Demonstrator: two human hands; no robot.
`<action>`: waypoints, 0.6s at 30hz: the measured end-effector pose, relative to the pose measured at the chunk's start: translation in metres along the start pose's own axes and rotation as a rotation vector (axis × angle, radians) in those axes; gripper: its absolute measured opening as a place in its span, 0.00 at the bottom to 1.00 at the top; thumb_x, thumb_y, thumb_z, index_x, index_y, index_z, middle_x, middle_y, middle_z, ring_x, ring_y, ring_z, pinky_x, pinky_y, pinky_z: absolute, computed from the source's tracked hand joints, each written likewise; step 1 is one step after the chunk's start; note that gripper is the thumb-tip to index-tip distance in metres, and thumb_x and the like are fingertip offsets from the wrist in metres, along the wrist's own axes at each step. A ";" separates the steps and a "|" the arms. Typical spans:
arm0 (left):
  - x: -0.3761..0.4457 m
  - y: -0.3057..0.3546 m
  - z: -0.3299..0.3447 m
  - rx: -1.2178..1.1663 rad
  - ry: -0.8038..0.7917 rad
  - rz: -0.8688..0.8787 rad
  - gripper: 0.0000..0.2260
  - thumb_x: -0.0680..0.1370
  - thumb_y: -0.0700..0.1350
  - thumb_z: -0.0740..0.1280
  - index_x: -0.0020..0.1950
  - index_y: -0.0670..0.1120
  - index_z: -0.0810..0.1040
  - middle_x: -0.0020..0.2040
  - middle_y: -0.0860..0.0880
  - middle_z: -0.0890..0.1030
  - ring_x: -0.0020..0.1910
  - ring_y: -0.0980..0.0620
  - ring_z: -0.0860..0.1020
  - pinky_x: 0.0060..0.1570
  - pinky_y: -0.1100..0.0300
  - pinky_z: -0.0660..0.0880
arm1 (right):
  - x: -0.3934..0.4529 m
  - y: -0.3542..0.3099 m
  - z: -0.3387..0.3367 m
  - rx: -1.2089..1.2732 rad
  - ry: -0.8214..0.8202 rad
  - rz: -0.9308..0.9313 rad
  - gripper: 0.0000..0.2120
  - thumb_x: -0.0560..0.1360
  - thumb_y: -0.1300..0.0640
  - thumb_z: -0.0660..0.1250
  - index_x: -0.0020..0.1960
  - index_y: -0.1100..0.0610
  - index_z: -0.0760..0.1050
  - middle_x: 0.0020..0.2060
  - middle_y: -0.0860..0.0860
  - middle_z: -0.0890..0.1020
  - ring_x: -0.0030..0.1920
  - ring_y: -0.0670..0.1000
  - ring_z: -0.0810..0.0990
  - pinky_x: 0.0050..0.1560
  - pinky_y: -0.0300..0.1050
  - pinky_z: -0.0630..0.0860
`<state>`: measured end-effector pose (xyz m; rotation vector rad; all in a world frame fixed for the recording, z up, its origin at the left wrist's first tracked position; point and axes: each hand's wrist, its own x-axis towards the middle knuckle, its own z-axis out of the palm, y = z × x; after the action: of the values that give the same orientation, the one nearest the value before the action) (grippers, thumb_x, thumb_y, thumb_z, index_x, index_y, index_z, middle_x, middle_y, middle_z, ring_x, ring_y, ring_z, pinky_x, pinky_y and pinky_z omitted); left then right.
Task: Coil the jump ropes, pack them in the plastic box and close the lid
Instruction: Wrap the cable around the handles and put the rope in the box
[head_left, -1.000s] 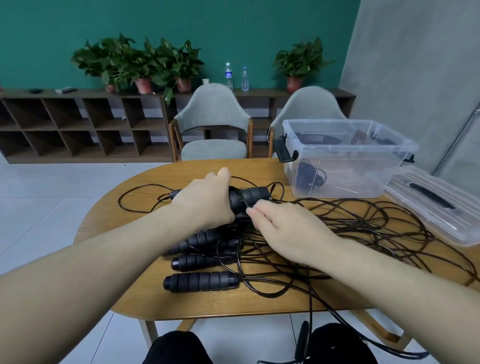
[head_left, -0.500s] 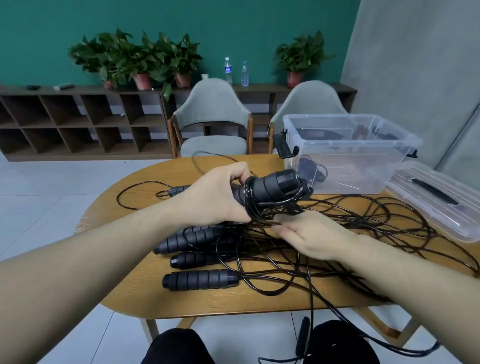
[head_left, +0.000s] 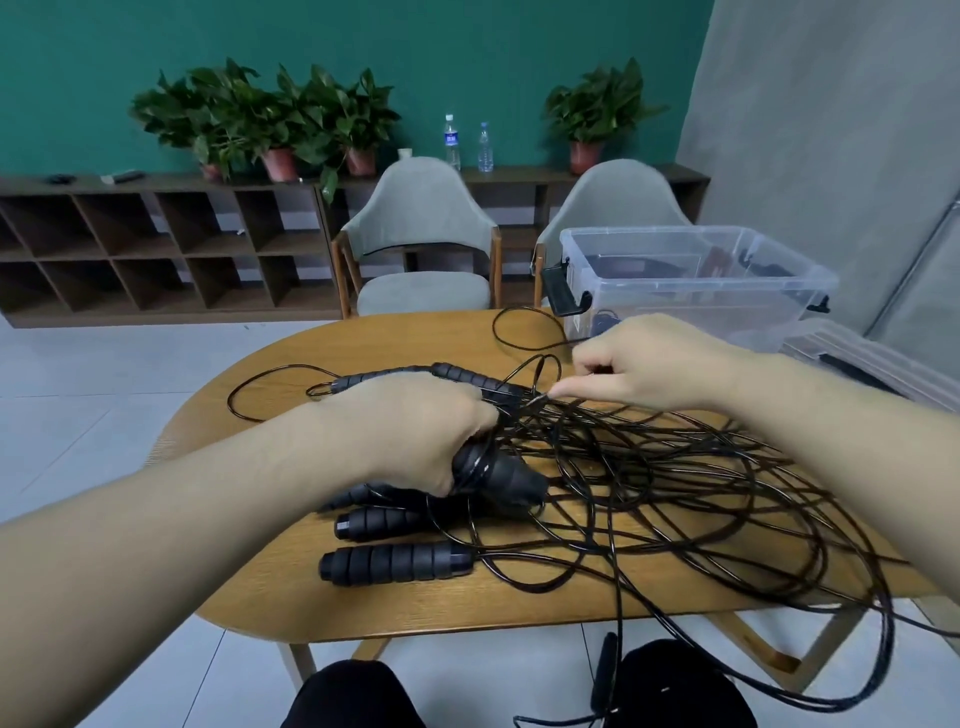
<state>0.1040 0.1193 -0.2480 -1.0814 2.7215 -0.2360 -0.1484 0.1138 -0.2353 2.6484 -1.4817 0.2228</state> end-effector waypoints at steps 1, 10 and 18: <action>0.001 0.000 -0.002 0.009 0.018 -0.068 0.16 0.71 0.52 0.73 0.54 0.54 0.71 0.49 0.54 0.73 0.45 0.49 0.76 0.39 0.57 0.73 | 0.000 -0.006 -0.004 -0.003 0.017 0.011 0.26 0.73 0.27 0.51 0.33 0.47 0.69 0.27 0.46 0.75 0.32 0.43 0.74 0.34 0.41 0.68; 0.008 -0.016 -0.012 -0.529 0.255 -0.532 0.15 0.70 0.50 0.74 0.44 0.49 0.68 0.39 0.49 0.78 0.37 0.48 0.78 0.32 0.56 0.70 | -0.019 -0.070 -0.001 0.219 0.098 0.096 0.16 0.84 0.44 0.47 0.51 0.48 0.71 0.31 0.46 0.76 0.33 0.46 0.76 0.36 0.47 0.73; 0.003 0.003 0.002 -1.373 0.431 -0.517 0.11 0.70 0.38 0.74 0.45 0.39 0.73 0.35 0.47 0.78 0.32 0.50 0.77 0.33 0.59 0.74 | -0.036 -0.081 0.054 0.563 0.132 0.126 0.12 0.84 0.47 0.49 0.46 0.47 0.67 0.26 0.48 0.69 0.28 0.47 0.69 0.32 0.44 0.64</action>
<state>0.1006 0.1190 -0.2510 -2.1771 2.6783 1.7333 -0.0935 0.1779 -0.2960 2.8571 -1.7481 0.9336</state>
